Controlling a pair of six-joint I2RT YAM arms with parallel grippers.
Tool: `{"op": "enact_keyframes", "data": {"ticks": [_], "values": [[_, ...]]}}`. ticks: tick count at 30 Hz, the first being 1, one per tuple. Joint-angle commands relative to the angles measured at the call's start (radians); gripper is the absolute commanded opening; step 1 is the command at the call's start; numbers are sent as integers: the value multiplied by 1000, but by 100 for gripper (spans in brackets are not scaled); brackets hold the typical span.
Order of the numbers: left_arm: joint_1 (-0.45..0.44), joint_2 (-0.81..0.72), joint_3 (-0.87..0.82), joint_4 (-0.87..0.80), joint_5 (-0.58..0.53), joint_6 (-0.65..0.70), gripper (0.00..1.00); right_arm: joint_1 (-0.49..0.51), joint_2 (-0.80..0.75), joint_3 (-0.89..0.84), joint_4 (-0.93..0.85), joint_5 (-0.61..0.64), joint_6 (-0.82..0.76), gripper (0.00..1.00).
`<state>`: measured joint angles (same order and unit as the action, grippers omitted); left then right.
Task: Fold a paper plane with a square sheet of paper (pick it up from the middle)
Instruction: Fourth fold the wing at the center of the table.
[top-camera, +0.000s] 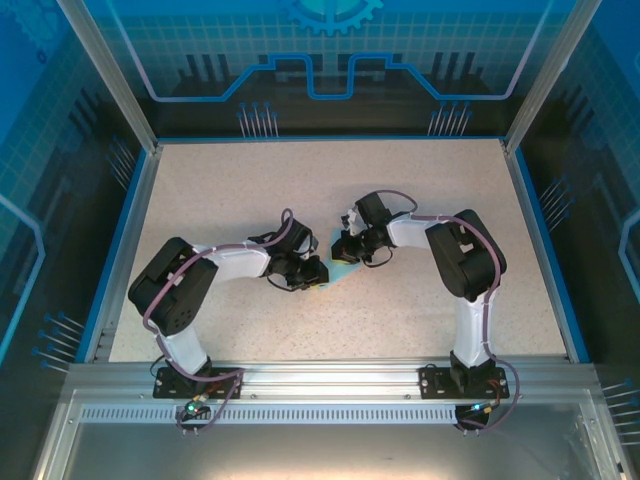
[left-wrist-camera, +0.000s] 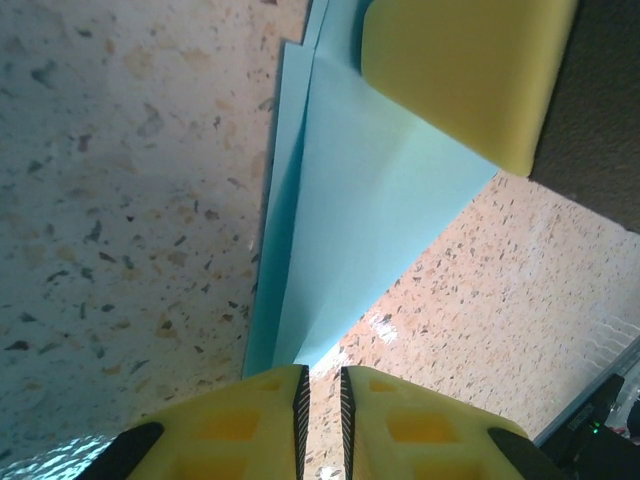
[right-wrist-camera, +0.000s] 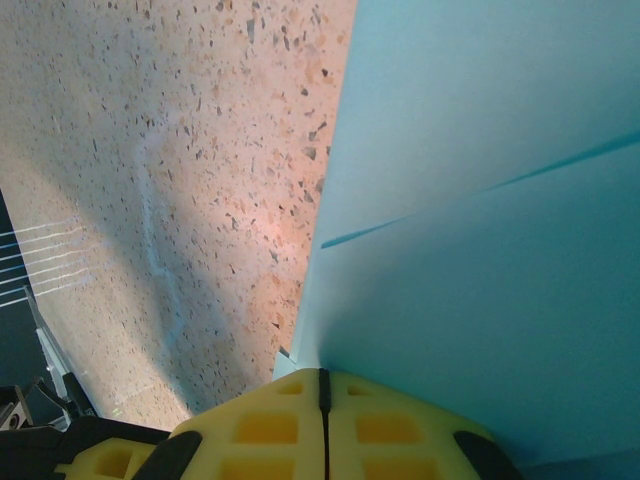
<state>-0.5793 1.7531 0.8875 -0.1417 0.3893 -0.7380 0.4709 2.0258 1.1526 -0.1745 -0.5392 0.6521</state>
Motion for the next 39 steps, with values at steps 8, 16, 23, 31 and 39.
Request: {"op": "enact_keyframes", "data": {"ticks": [8,16,23,31,39], "values": [[-7,37,2,-102,-18,2,21,9,80,-18,-65,107,0,7],[-6,54,9,-180,-71,14,21,9,80,-19,-68,110,-1,7],[-8,-8,52,-279,-38,122,21,9,77,-21,-70,112,-2,6],[-6,-68,70,-101,-12,55,14,9,79,-17,-69,114,0,7],[-6,38,87,-43,-26,5,7,9,77,-8,-79,113,-5,7]]}}
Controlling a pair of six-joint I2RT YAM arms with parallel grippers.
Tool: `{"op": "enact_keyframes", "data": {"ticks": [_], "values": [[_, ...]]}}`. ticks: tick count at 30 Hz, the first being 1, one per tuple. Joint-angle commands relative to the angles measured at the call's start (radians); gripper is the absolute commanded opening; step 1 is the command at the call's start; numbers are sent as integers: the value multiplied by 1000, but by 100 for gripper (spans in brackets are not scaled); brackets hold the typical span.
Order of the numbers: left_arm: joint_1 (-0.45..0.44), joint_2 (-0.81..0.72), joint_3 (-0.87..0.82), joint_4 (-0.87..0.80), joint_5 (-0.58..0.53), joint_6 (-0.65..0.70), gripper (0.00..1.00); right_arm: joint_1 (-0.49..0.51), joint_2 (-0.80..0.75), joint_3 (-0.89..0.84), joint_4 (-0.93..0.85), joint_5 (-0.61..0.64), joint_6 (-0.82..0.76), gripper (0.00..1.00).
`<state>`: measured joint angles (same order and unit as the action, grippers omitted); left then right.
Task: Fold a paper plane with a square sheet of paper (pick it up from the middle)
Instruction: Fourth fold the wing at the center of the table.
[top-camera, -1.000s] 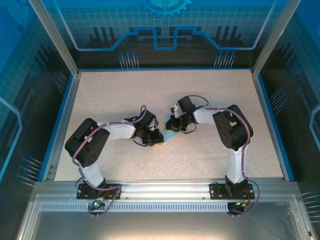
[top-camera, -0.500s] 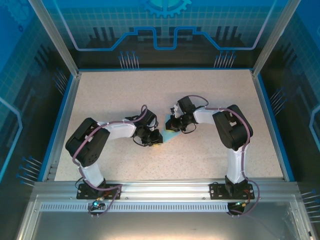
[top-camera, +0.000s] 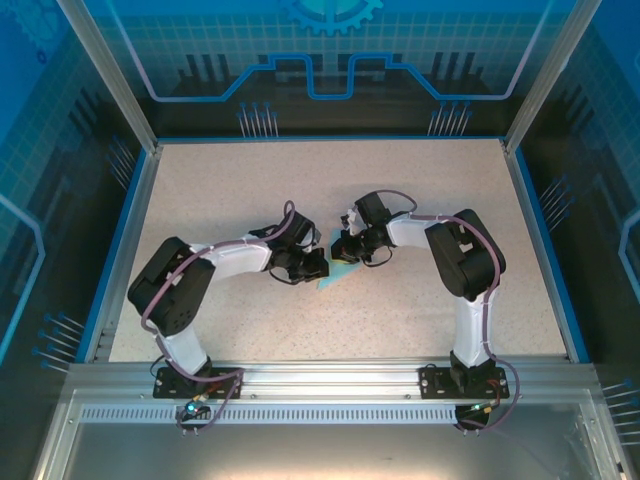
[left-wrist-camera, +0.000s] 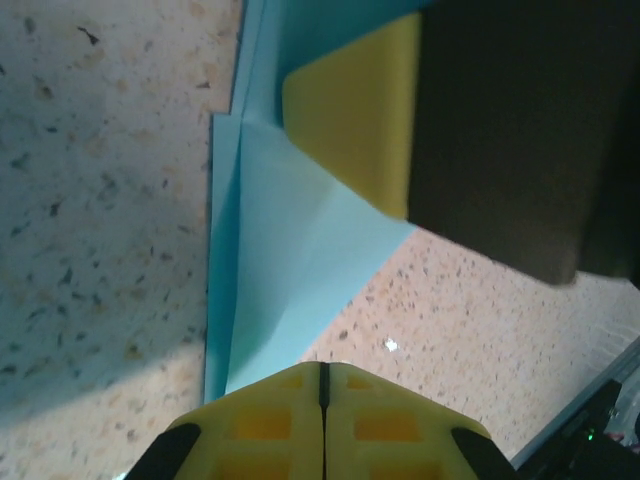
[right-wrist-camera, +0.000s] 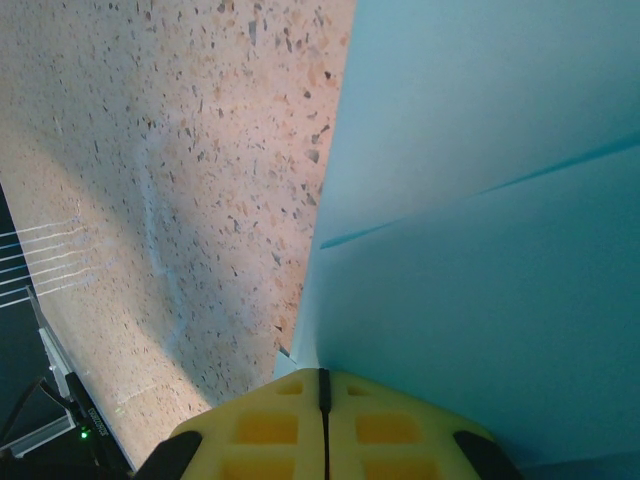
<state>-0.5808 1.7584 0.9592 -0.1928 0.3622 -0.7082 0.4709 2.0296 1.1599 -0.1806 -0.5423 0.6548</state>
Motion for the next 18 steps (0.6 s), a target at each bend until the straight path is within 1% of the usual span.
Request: {"op": "enact_keyframes", "data": {"ticks": [1,9,18], "values": [[-4,38,14,-5,-2,-23,7,9,73,-15,-73,115,-7,7],[-5,30,-34,-83,-36,-14,4,10,69,-10,-77,116,-7,7],[-5,4,-108,-89,-61,3,0,9,53,6,-89,116,-14,7]]}}
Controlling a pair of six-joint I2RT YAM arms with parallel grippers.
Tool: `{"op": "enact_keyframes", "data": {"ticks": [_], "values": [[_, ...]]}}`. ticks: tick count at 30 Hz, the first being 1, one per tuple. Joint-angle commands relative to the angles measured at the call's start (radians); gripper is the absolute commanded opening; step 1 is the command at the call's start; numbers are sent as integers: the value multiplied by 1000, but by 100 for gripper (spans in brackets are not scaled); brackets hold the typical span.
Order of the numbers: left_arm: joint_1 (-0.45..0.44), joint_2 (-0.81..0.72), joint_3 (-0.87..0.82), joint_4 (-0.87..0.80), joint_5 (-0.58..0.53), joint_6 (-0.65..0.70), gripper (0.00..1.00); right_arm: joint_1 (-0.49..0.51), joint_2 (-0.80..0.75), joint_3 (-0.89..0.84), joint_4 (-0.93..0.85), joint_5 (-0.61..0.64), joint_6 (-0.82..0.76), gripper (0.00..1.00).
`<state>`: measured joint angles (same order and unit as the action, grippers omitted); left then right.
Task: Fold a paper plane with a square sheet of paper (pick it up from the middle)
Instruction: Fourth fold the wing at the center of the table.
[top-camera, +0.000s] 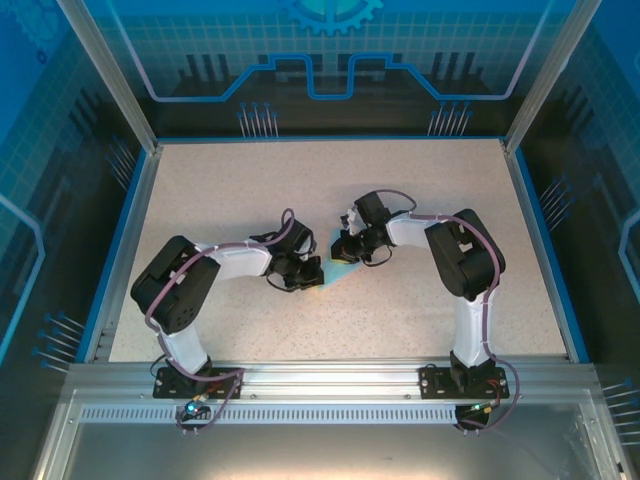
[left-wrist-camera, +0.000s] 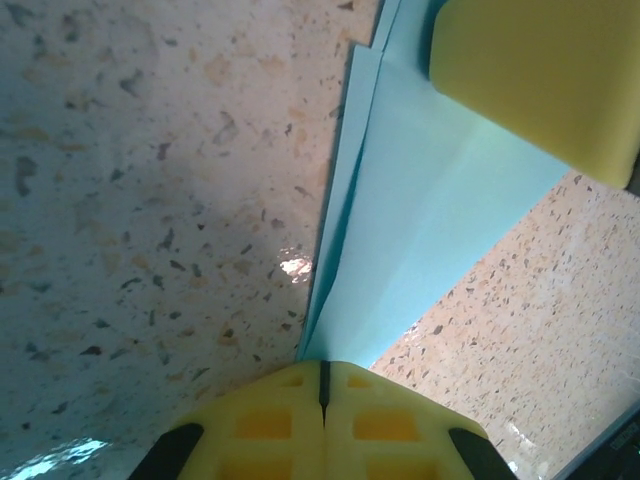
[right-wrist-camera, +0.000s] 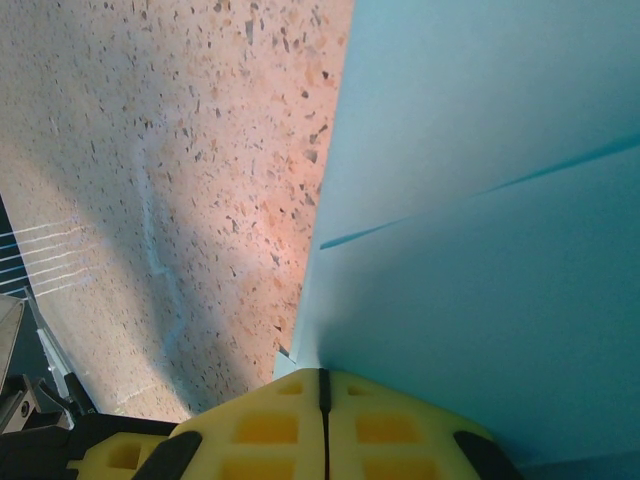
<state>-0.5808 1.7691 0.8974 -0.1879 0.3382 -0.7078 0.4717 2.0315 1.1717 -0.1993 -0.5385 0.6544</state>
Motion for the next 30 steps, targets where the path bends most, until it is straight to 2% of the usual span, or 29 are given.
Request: {"op": "enact_keyframes", "data": {"ticks": [1,8,15,30], "values": [[-5,-4,-50,-89,-36,0,0,8,43,-3,-71,105,-15,6],[-5,4,-72,-53,-39,-11,0,54,-64,2,-84,87,-21,6],[-5,0,-103,-7,-33,-29,0,91,-117,-70,-60,96,32,3],[-4,-4,-113,20,-24,-38,0,137,-67,-77,-30,10,36,0]]}}
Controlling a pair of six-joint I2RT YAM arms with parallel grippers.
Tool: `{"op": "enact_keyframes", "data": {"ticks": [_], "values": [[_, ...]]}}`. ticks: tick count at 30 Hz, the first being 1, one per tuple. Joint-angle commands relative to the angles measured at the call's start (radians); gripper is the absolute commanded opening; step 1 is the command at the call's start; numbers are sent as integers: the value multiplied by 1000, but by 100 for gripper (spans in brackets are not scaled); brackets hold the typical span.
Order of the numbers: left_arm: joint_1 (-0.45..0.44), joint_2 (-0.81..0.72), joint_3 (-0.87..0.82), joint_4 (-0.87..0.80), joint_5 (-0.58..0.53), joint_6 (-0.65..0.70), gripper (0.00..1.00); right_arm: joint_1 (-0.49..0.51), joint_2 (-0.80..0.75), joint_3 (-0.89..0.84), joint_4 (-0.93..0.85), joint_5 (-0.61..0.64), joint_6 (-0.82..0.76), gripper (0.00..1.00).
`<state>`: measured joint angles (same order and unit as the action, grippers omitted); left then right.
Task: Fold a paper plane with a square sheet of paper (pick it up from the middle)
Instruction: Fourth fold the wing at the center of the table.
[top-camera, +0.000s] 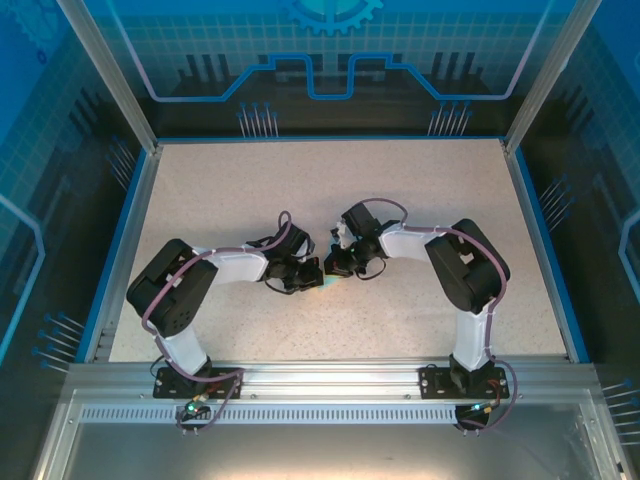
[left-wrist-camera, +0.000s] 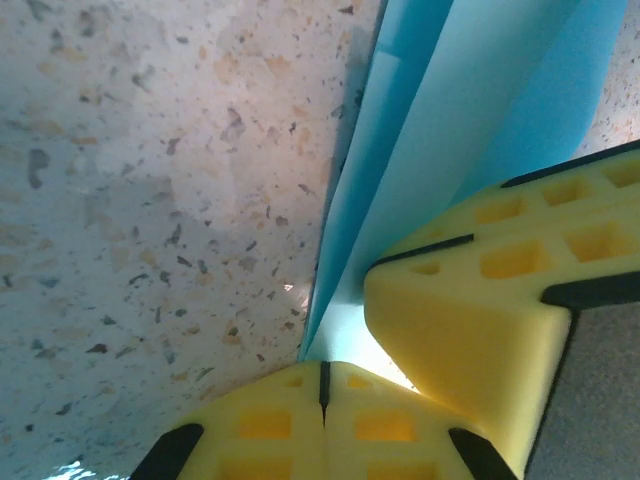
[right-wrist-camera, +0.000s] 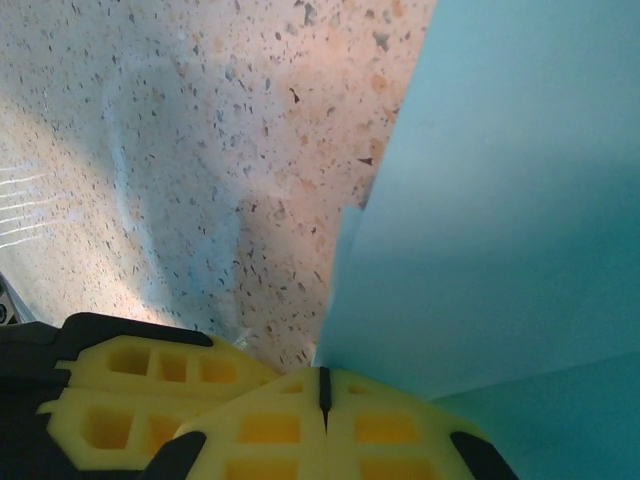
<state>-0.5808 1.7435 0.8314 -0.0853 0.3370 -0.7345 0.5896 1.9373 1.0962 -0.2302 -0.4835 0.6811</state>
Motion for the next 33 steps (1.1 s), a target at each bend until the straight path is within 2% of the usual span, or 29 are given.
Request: {"op": "enact_keyframes", "data": {"ticks": [1,7,14,33], "values": [[-4,21,-47,-82,-23,-13,0,19,32,-3,5,-49,11,0],[-5,22,-55,-74,-23,-18,0,8,58,-8,-17,-4,1,0],[-5,17,-74,-96,-20,-7,0,-62,58,5,-55,91,-80,0],[-5,34,-103,-146,8,27,0,-274,152,159,-50,68,-147,1]]}}
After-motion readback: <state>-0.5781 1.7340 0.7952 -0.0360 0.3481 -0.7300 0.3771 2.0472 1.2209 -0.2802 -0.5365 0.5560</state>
